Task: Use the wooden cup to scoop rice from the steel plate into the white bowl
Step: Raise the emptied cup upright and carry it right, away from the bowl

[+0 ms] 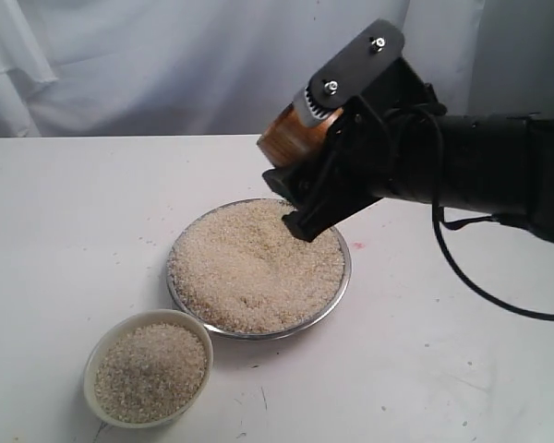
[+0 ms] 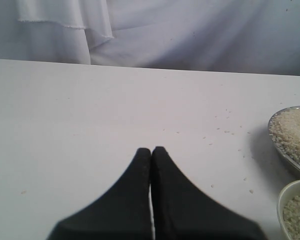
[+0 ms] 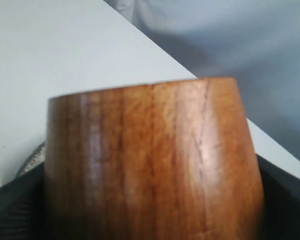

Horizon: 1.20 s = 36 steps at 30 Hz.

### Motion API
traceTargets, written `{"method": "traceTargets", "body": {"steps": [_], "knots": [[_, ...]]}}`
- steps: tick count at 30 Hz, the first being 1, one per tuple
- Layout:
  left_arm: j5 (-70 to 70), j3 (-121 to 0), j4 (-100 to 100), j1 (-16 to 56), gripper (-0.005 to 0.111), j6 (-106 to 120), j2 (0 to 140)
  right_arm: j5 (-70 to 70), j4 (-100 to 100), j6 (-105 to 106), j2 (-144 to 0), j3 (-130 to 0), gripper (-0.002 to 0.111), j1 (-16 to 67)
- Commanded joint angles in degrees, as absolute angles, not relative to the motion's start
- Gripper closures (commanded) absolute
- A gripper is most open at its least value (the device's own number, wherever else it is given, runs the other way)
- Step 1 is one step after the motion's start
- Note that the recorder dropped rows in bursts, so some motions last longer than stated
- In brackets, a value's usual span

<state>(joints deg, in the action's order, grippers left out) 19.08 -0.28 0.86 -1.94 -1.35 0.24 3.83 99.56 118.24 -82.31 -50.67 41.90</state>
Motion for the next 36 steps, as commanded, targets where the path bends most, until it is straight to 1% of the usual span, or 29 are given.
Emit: {"method": "traceTargets", "body": {"steps": [1, 10, 14, 18, 21, 27, 31, 34, 36], "knots": [[18.27, 0.00, 0.79, -1.79, 0.107, -1.35, 0.00, 4.80, 99.95, 121.25, -81.52, -50.33, 0.108, 38.22], [18.27, 0.00, 0.79, -1.79, 0.107, -1.35, 0.00, 4.43, 99.95, 120.67, -80.90, -50.33, 0.108, 29.71], [18.27, 0.00, 0.79, -1.79, 0.107, -1.35, 0.00, 4.43, 99.95, 120.53, -80.90, -50.21, 0.108, 27.23], [18.27, 0.00, 0.79, -1.79, 0.107, -1.35, 0.00, 8.19, 99.61, 115.96, -80.90, -49.47, 0.108, 24.00], [18.27, 0.00, 0.79, -1.79, 0.107, -1.35, 0.00, 9.26, 89.89, 104.04, -81.01, -48.89, 0.108, 22.05], [18.27, 0.00, 0.79, -1.79, 0.107, -1.35, 0.00, 7.60, 58.89, 69.38, -81.01, -48.89, 0.108, 19.02], [18.27, 0.00, 0.79, -1.79, 0.107, -1.35, 0.00, 5.78, 33.75, 44.90, -81.01, -48.89, 0.108, 18.72], [18.27, 0.00, 0.79, -1.79, 0.107, -1.35, 0.00, 5.85, 25.48, 37.38, -81.01, -48.89, 0.108, 18.84], [18.27, 0.00, 0.79, -1.79, 0.107, -1.35, 0.00, 5.85, 24.62, 36.00, -81.01, -48.89, 0.108, 18.84]]}}
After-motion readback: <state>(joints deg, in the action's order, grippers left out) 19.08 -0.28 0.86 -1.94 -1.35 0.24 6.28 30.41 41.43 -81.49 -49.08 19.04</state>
